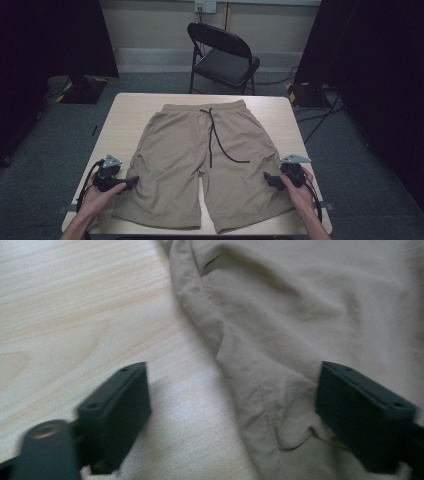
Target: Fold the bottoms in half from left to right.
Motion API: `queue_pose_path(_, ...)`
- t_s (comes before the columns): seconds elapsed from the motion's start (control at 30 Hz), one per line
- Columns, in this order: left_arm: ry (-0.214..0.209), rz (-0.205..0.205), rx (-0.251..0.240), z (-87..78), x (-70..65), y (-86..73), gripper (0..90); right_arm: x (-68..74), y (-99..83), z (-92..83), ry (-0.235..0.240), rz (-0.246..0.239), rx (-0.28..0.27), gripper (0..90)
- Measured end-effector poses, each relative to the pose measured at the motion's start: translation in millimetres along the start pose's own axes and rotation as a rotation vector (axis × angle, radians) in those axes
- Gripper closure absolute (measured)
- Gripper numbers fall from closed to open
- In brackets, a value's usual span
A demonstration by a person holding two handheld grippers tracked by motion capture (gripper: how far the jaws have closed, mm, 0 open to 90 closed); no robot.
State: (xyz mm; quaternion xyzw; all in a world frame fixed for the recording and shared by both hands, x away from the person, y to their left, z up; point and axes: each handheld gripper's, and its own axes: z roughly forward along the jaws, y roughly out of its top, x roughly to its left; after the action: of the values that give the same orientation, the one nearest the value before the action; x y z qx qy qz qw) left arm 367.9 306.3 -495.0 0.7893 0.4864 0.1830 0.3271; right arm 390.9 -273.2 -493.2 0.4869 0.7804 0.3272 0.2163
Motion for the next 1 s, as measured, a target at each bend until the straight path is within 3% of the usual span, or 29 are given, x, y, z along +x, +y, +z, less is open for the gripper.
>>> queue_pose_path(0.2, 0.000, 0.040, 0.007, -4.0, -7.4, 8.3, 21.6, 13.3, 10.7, -3.5, -0.011, -0.020, -0.055, 16.7)
queue_pose_path(0.27, -0.043, 0.040, -0.007, -6.6, -15.5, 12.7, 22.5, 26.2, 20.4, -3.2, 0.029, -0.056, -0.068, 16.7)
queue_pose_path(0.3, -0.043, 0.040, -0.007, -6.6, -15.5, 12.7, 22.6, 26.2, 20.4, -3.2, 0.029, -0.056, -0.068, 16.7)
queue_pose_path(0.33, -0.046, 0.071, 0.002, -6.8, -20.3, 14.7, 22.6, 30.8, 23.4, -3.0, 0.043, -0.067, -0.076, 16.7)
queue_pose_path(0.4, -0.057, 0.090, 0.000, -4.8, -25.7, 16.8, 23.5, 44.5, 31.3, 4.4, 0.092, -0.078, -0.088, 17.8)
queue_pose_path(0.43, -0.057, 0.090, 0.000, -4.8, -25.7, 16.8, 24.0, 44.5, 31.3, 4.4, 0.092, -0.078, -0.088, 17.8)
queue_pose_path(0.5, -0.072, 0.095, -0.005, -4.5, -28.6, 18.9, 24.7, 55.1, 37.8, 12.5, 0.117, -0.102, -0.069, 19.0)
queue_pose_path(0.53, -0.089, 0.079, -0.020, -6.3, -32.8, 22.1, 25.0, 67.4, 45.6, 22.1, 0.130, -0.131, -0.063, 21.4)
queue_pose_path(0.57, -0.089, 0.079, -0.020, -6.3, -32.8, 22.1, 25.5, 67.4, 45.6, 22.1, 0.130, -0.131, -0.063, 21.4)
queue_pose_path(0.63, -0.117, 0.118, -0.011, -3.1, -41.4, 26.3, 26.3, 78.8, 51.1, 36.0, 0.145, -0.137, -0.058, 22.0)
queue_pose_path(0.67, -0.117, 0.118, -0.011, -3.1, -41.4, 26.3, 26.5, 78.8, 51.1, 36.0, 0.145, -0.137, -0.058, 22.0)
queue_pose_path(0.8, -0.148, 0.192, 0.056, 11.6, -50.5, 25.9, 26.9, 89.0, 47.3, 50.1, 0.149, -0.179, 0.004, 22.1)
queue_pose_path(1.0, -0.151, 0.187, 0.063, 15.8, -52.3, 22.5, 24.2, 82.1, 42.0, 45.7, 0.157, -0.138, 0.017, 21.8)
